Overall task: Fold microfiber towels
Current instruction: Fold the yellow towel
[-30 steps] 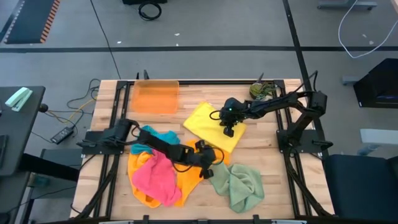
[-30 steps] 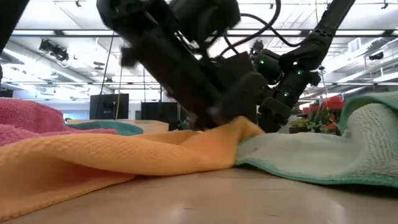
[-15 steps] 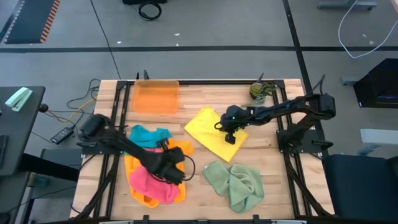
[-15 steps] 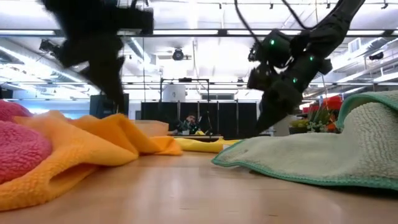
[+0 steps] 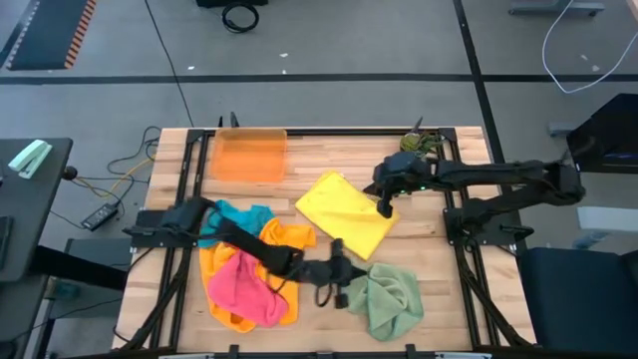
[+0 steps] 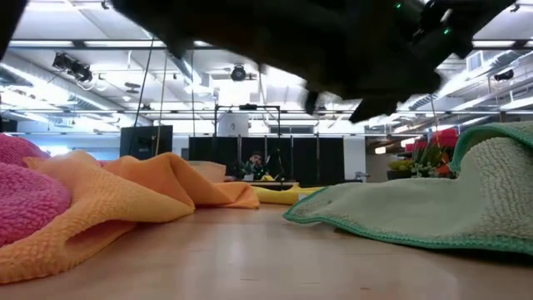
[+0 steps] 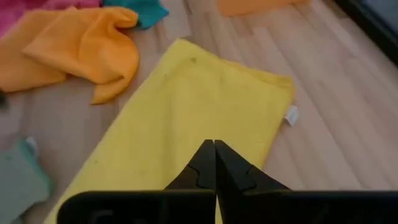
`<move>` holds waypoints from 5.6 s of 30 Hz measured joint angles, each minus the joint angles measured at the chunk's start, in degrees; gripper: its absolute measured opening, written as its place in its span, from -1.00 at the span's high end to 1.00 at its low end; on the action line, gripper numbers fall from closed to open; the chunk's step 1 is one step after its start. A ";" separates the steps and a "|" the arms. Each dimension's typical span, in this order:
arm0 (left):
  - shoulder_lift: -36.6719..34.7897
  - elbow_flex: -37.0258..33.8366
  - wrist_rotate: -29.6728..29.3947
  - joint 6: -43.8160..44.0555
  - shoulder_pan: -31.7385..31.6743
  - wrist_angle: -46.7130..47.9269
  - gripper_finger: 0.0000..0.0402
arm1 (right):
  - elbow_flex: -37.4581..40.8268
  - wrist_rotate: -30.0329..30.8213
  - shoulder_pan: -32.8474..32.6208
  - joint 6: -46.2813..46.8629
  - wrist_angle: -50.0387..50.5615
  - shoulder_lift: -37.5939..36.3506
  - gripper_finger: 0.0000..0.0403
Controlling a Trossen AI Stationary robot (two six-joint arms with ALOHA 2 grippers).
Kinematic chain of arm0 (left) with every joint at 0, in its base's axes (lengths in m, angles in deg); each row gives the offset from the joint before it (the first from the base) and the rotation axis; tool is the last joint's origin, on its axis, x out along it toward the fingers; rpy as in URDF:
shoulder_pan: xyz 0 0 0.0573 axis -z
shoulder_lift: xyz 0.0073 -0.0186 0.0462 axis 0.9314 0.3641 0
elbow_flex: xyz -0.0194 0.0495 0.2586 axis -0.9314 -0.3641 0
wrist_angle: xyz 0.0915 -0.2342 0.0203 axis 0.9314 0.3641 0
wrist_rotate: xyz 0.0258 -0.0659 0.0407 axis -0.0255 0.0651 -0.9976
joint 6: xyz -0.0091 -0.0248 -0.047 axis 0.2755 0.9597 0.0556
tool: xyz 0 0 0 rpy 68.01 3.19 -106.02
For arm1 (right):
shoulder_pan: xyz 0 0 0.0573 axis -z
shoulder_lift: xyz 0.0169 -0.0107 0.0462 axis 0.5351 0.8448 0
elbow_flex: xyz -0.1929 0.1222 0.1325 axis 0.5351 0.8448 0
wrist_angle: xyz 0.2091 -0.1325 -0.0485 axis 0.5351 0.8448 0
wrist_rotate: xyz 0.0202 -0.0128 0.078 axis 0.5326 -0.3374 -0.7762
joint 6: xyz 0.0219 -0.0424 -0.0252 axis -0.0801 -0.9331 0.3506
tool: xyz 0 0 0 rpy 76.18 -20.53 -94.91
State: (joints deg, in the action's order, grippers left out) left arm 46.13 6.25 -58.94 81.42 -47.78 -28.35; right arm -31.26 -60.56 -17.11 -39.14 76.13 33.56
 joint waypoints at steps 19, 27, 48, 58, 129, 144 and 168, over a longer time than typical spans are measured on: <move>10.14 22.07 19.33 3.28 0.37 57.41 0.98 | 0.69 5.76 -1.30 2.91 9.35 -7.82 0.99; 1.53 20.29 1.45 8.65 6.99 93.78 0.98 | 13.05 4.50 -4.34 6.52 -6.63 -5.43 0.99; -30.29 -23.40 -20.30 13.18 5.35 29.80 0.98 | 17.86 13.47 -20.30 27.77 -26.39 19.58 0.99; -18.44 -25.96 -6.77 9.27 -6.38 11.21 0.98 | 14.04 14.34 -34.24 36.70 -23.19 13.98 0.99; -1.52 -9.39 7.10 6.93 -11.53 -1.11 0.97 | 4.86 -1.74 -3.45 3.03 -1.48 -0.61 0.99; -1.26 -9.16 7.31 11.72 -10.30 15.13 0.92 | 8.55 -1.38 -4.94 7.18 -21.46 25.82 0.99; -5.76 -9.44 8.78 5.51 -8.94 12.78 0.94 | 8.92 11.76 -10.09 11.75 -5.35 4.78 0.99</move>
State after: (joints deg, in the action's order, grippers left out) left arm 40.37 -3.19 -50.16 86.94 -56.72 -15.57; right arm -22.34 -48.80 -27.20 -27.39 70.78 38.34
